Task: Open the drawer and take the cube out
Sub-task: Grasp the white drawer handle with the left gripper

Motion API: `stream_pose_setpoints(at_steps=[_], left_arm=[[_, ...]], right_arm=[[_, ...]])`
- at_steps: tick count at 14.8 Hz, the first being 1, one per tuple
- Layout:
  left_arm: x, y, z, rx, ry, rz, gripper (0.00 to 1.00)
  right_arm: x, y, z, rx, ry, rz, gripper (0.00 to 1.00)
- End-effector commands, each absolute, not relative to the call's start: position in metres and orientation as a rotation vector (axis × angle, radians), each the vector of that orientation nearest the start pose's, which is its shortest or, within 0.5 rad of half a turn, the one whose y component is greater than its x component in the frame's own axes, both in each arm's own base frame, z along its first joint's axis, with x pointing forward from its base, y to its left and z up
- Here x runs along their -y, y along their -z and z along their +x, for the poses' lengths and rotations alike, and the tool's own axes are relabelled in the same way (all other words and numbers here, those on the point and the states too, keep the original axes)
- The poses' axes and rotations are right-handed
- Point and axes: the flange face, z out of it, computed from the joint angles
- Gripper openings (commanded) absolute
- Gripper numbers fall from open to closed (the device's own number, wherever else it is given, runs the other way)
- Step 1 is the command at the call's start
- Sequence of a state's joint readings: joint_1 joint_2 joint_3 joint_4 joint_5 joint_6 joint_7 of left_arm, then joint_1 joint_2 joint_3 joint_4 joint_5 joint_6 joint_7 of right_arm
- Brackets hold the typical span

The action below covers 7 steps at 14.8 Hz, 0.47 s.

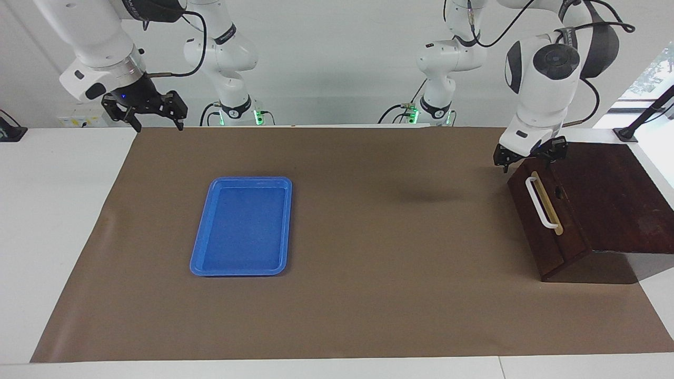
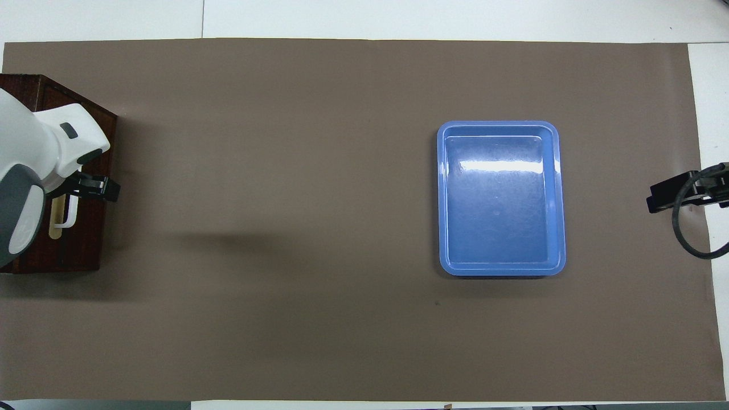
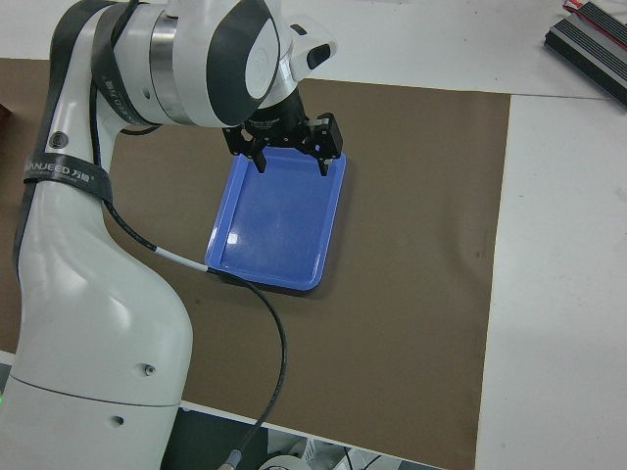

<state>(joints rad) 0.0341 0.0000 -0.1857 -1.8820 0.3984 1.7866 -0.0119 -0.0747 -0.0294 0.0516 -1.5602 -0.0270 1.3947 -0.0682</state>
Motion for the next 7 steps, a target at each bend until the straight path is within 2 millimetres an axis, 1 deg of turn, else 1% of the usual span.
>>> stream_pose_setpoints(at_steps=[1, 2, 3, 5, 7], left_arm=[[0.049, -0.463, 0.551, -0.423, -0.096, -2.627, 1.0], [0.05, -0.449, 0.549, -0.428, -0.074, -2.612, 1.0], [0.05, -0.442, 0.548, -0.431, -0.061, -2.602, 1.0], [0.049, -0.431, 0.552, -0.459, -0.075, -2.559, 1.0], [0.048, -0.428, 0.553, -0.473, -0.051, -2.557, 1.0]], right_arm=[[0.017, -0.635, 0.524, 0.071, -0.198, -3.153, 1.0], [0.016, -0.635, 0.525, 0.073, -0.196, -3.154, 1.0], [0.016, -0.635, 0.525, 0.073, -0.196, -3.154, 1.0], [0.017, -0.635, 0.525, 0.071, -0.196, -3.154, 1.0], [0.017, -0.635, 0.525, 0.071, -0.196, -3.154, 1.0]])
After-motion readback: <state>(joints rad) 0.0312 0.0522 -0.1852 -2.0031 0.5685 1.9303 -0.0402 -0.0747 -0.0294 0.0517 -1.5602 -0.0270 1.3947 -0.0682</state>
